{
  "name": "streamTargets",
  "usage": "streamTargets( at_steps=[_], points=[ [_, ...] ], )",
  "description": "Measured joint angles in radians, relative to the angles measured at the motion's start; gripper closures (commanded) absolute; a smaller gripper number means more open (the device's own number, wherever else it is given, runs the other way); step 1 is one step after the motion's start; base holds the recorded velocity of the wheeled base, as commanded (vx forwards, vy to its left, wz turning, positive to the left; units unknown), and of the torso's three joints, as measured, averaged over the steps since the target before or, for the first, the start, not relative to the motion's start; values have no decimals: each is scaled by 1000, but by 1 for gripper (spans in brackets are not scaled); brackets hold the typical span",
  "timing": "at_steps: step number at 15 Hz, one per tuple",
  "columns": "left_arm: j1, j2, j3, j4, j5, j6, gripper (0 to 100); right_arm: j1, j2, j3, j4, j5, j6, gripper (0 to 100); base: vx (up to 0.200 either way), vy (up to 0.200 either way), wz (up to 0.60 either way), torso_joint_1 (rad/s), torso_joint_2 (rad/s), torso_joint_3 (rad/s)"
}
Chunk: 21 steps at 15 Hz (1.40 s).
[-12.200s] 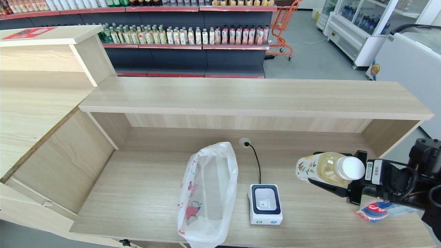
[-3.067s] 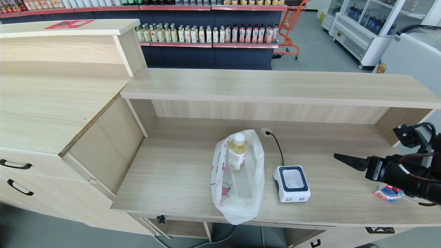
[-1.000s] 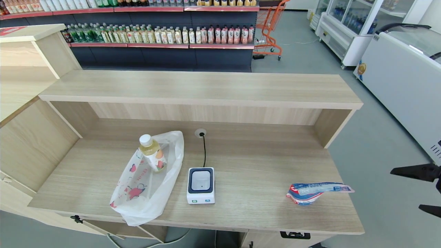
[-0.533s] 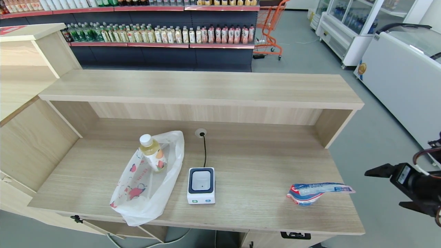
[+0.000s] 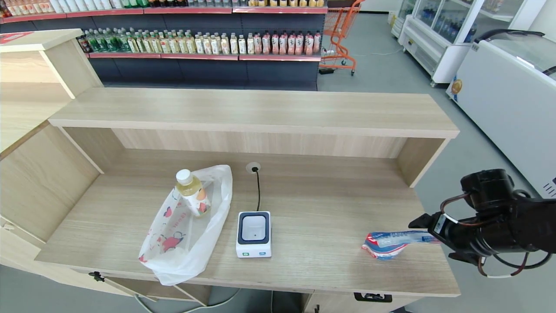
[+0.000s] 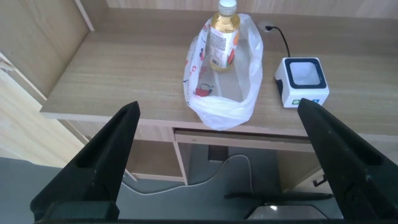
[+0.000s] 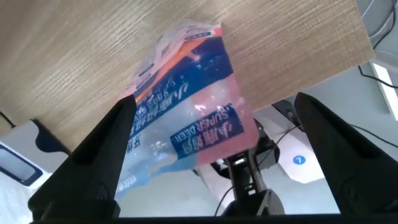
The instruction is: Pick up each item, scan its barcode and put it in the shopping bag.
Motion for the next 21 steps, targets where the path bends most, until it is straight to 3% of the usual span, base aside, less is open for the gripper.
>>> streamTargets(
  at_steps=[12,13,15,18,21],
  points=[
    [0,0,0,0,0,0,0,118,258,-80,-181,-50,-75,0,0,0,0,0,0,0],
    [0,0,0,0,0,0,0,122,273,-81,-197,-51,-90,100,0,0,0,0,0,0],
    [0,0,0,0,0,0,0,124,297,-80,-273,-52,-151,100,0,0,0,0,0,0],
    [0,0,0,0,1,0,0,127,324,-80,-282,-53,-213,100,0,0,0,0,0,0],
    [0,0,0,0,0,0,0,134,344,-79,-316,-112,-283,100,0,0,0,0,0,0]
  ],
)
